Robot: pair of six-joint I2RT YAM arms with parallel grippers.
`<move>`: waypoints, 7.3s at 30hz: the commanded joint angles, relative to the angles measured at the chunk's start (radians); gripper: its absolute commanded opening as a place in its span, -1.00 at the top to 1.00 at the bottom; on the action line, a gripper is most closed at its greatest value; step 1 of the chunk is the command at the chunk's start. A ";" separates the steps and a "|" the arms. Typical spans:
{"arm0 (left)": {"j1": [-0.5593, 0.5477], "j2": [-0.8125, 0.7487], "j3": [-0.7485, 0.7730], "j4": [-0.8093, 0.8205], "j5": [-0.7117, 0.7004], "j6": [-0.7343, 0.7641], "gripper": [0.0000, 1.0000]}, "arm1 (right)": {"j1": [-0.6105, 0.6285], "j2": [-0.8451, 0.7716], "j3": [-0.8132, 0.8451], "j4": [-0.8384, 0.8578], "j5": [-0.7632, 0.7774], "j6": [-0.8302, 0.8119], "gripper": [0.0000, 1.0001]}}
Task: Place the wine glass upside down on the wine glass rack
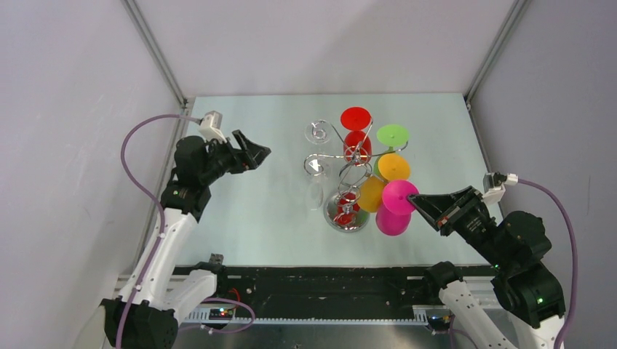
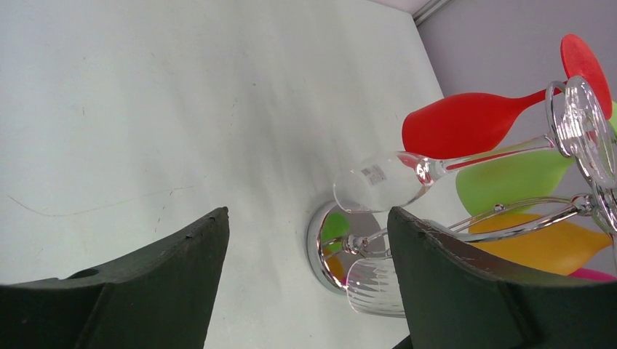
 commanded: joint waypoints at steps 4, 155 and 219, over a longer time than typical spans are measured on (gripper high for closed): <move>0.007 0.013 0.003 0.048 0.017 0.014 -0.69 | -0.002 0.022 0.005 0.061 -0.073 0.052 1.00; 0.016 0.058 -0.024 0.082 0.075 -0.016 -0.70 | 0.595 0.216 0.003 0.076 0.545 0.019 -0.18; 0.047 0.081 -0.040 0.085 0.049 -0.025 -0.99 | -0.820 0.148 -0.491 0.358 0.161 -0.637 -0.99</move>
